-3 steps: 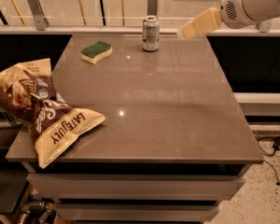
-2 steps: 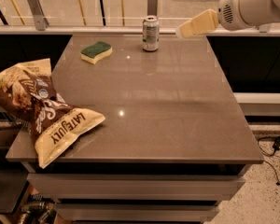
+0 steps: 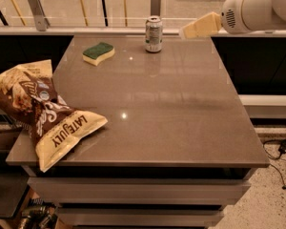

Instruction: Pick 7up can

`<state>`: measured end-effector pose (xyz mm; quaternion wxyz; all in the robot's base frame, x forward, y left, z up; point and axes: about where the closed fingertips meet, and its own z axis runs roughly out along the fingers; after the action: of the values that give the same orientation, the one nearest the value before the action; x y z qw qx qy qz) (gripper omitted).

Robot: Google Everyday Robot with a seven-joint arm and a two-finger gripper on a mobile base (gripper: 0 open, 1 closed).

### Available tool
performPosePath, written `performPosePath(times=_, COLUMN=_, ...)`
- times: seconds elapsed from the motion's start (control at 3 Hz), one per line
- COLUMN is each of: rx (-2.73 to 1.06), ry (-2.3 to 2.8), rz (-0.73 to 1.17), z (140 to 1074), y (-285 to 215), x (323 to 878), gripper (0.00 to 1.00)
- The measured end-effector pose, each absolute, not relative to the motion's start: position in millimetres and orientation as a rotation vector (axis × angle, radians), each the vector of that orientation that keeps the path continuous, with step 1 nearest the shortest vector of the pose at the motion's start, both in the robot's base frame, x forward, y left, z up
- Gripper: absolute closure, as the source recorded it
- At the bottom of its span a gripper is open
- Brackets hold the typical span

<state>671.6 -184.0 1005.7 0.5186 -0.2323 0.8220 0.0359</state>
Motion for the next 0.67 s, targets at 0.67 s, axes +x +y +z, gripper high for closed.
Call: performPosePath(times=0.67, rx=-0.539, ry=1.944, rz=0.133, z=996.0, y=-176.7, x=720.1, gripper=0.0)
